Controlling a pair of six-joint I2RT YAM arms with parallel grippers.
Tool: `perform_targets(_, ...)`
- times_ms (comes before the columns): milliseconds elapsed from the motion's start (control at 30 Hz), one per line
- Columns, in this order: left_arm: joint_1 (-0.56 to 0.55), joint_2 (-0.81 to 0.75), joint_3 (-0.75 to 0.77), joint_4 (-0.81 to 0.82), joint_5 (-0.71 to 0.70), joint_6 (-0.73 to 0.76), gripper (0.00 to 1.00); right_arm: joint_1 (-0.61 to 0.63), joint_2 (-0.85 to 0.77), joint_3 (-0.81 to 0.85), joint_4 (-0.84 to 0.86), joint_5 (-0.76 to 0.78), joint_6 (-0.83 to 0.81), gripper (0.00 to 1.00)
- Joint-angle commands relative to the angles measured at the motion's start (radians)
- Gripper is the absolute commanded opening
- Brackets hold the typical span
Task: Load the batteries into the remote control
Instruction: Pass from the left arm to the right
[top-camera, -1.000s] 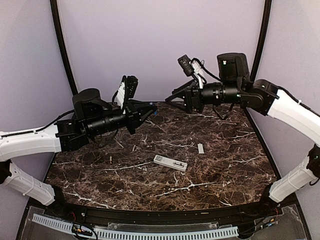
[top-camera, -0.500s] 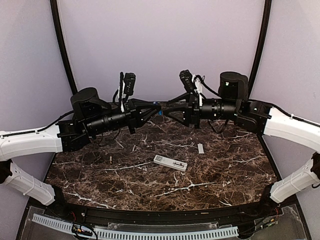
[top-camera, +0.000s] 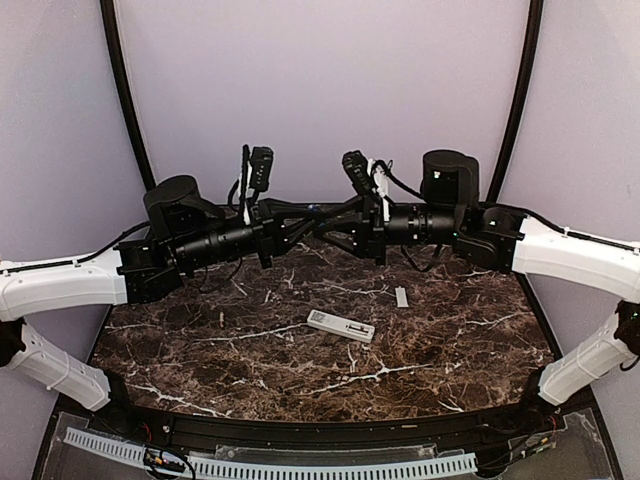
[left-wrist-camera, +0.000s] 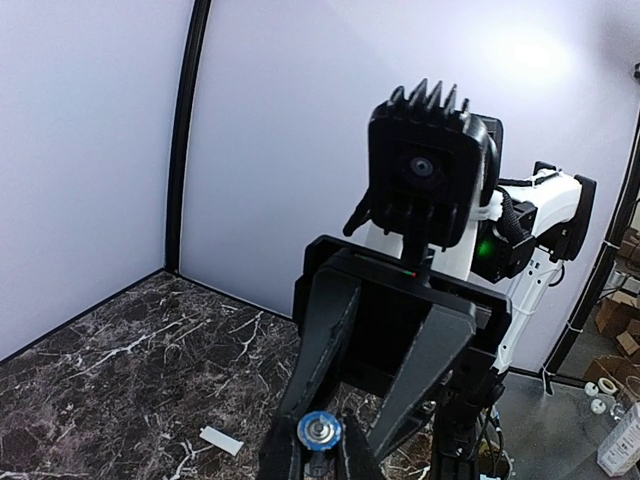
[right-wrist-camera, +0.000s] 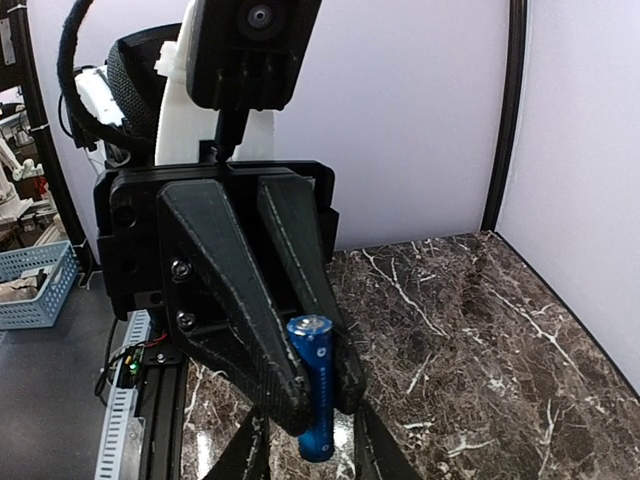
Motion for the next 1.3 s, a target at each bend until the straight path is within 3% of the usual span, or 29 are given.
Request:
perform_targets(0,-0.002,0.000,0.023,0.020,0.024,-0.001,0.00,0.008,0.010,0.005,0.017,0.013,-0.022,0.21)
perform_targets(367,-0.001,0.000,0.022,0.021,0.030,-0.006,0.00,0.008,0.019,0.027,-0.027,0.000,-0.042,0.01)
perform_targets(467,-0.002,0.002,0.017,0.036,0.043,-0.014,0.02,0.008,0.018,0.028,-0.008,-0.015,-0.026,0.00)
perform_targets(567,-0.003,0.001,-0.013,0.090,0.065,-0.031,0.37,0.008,0.005,0.016,0.059,-0.043,0.002,0.00)
perform_targets(633,-0.001,-0.010,-0.062,0.185,0.073,-0.051,0.49,0.008,-0.009,-0.002,0.116,-0.062,0.018,0.00)
perform_targets(700,-0.001,-0.026,-0.117,0.355,0.069,-0.074,0.52,0.008,-0.025,-0.018,0.160,-0.078,0.030,0.00)
perform_targets(900,-0.002,-0.021,-0.163,0.524,0.146,-0.076,0.53,0.008,-0.042,-0.028,0.207,-0.126,0.035,0.00)
perform_targets(1067,-0.002,0.010,-0.137,0.565,0.170,-0.037,0.39,0.008,-0.048,-0.031,0.206,-0.127,0.035,0.00)
perform_targets(1267,-0.002,0.041,-0.100,0.527,0.178,-0.050,0.29,0.008,-0.060,-0.036,0.202,-0.121,0.035,0.00)
